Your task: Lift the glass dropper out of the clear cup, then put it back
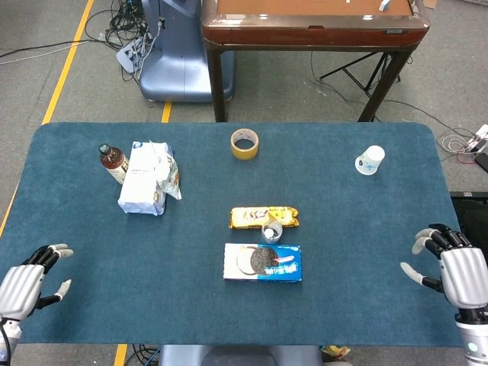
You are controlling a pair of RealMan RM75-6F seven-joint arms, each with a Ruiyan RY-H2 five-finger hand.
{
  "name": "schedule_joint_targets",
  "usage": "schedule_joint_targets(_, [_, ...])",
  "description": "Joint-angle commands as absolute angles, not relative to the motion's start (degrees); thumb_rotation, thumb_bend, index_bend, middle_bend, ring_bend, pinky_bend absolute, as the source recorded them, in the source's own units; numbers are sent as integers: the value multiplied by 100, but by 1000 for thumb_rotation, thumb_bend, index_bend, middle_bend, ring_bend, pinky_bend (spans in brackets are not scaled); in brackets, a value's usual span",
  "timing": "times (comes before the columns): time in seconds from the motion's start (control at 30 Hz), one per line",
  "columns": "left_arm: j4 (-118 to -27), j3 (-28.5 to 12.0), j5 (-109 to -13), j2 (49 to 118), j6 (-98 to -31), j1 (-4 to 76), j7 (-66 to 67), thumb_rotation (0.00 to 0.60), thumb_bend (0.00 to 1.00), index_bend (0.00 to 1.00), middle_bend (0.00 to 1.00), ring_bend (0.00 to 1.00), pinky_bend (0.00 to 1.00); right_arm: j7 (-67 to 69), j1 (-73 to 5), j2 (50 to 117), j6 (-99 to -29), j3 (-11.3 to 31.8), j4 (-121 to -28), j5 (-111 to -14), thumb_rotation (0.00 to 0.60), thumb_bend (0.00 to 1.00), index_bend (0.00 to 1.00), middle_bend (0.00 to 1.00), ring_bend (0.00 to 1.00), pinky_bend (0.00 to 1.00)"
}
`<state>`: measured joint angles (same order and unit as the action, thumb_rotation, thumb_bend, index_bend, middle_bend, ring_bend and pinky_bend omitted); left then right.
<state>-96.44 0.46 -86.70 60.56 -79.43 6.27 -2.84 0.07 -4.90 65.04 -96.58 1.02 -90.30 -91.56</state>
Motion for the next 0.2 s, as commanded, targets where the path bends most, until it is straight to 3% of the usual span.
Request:
schedule_joint_targets(0.03, [-9642, 59, -8671, 6075, -7899, 651, -280, 600, 358, 269, 217, 155, 347, 76, -469, 6485, -9683, 150, -8991, -9155, 600, 202, 579, 439, 274, 361])
schedule_joint_targets(0.2, [-9639, 70, -8653, 6099, -7822, 689, -287, 600, 358, 269, 217, 156, 348, 192, -471, 6469, -9542, 168, -8945, -9134, 600, 201, 579, 439, 274, 360])
